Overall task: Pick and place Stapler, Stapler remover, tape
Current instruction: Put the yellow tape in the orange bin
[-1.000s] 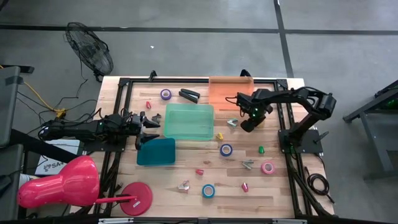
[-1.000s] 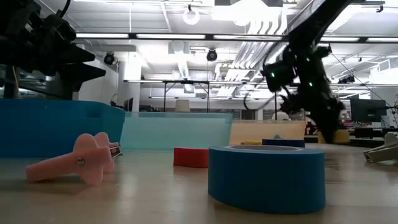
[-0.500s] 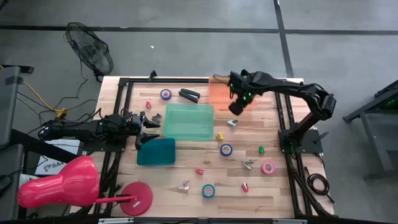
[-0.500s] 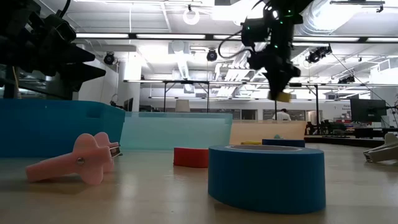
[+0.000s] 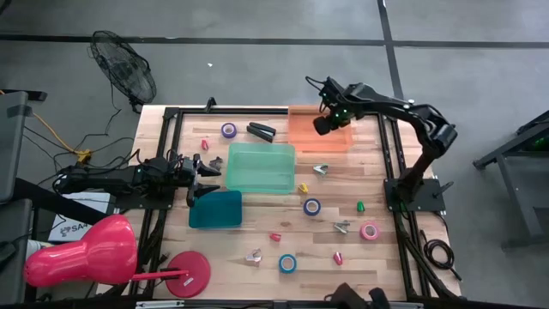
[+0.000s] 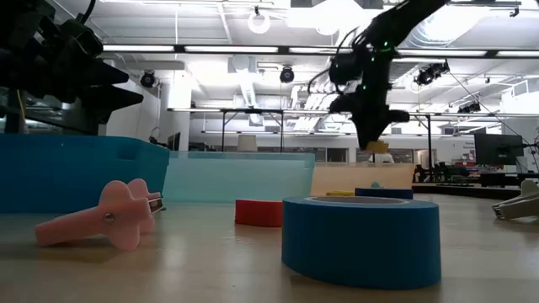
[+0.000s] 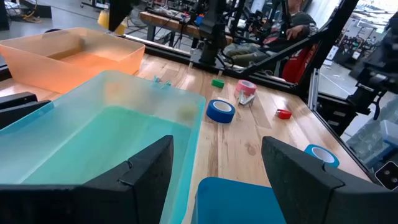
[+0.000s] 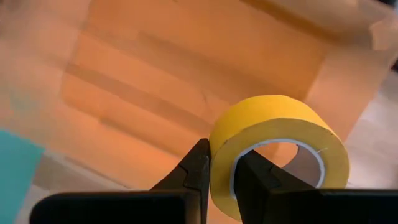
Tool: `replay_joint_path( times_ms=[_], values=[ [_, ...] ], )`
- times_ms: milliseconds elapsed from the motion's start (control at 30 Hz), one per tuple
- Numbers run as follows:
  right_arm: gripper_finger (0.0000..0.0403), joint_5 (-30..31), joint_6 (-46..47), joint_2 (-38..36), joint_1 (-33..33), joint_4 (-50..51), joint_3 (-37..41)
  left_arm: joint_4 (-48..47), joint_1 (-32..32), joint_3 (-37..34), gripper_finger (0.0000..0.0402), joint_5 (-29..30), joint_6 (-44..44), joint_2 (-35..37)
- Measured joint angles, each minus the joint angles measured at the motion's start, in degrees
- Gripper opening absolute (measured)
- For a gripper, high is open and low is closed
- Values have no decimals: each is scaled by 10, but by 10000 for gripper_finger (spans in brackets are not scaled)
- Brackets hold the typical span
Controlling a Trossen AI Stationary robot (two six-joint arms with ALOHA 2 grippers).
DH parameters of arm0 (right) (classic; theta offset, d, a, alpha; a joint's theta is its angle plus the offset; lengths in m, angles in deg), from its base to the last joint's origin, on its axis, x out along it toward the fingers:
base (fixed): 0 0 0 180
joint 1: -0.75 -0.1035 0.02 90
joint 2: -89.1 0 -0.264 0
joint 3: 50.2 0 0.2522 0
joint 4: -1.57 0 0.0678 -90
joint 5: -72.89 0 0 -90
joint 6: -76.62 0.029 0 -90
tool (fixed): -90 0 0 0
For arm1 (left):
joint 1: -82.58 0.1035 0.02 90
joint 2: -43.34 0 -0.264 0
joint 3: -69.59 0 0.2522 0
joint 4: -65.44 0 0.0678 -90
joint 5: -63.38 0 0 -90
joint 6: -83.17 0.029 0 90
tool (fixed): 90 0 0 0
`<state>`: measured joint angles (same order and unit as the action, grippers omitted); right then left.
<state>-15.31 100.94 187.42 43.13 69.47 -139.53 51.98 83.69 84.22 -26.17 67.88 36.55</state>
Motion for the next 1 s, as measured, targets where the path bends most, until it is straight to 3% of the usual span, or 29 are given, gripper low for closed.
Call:
replay_joint_path(
  times_ms=[433,1000],
  values=[
    [45,-13,25,103,8,-3,0,0,0,0,239,0,0,0],
    [46,-24,-6,107,24,26,5,0,0,0,239,0,0,0]
  ],
)
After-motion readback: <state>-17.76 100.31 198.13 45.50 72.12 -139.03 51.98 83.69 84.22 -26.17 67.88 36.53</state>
